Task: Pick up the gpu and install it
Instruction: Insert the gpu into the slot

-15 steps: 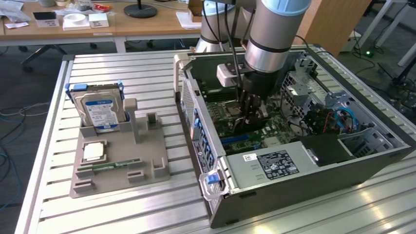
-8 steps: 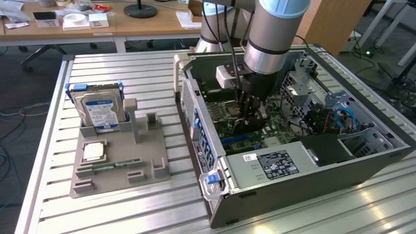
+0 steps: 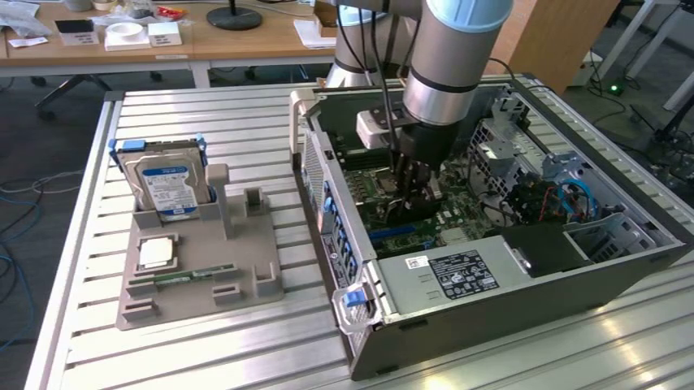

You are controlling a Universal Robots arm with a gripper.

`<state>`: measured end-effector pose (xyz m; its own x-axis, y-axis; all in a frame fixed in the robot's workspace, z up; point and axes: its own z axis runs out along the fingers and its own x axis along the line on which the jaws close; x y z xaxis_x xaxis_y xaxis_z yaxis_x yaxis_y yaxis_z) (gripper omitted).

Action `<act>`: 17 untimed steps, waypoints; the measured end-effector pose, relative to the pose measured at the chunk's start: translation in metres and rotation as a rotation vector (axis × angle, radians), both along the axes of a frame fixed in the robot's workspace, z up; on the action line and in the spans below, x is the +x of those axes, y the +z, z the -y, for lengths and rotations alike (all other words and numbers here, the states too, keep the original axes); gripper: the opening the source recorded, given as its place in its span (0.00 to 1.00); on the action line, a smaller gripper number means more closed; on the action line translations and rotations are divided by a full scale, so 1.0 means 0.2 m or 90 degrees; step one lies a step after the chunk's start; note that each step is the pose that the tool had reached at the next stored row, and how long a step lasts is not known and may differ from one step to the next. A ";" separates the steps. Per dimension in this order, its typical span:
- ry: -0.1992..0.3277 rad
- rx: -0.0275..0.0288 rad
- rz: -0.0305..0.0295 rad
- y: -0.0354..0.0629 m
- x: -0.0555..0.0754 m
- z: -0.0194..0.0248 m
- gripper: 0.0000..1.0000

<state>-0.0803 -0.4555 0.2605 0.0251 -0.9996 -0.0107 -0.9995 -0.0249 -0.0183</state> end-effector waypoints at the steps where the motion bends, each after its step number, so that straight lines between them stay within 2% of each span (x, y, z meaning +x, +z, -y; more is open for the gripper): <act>1: 0.000 0.0001 0.0000 -0.004 0.00 0.000 0.26; 17: 0.000 0.0000 0.0011 -0.044 -0.01 0.000 0.26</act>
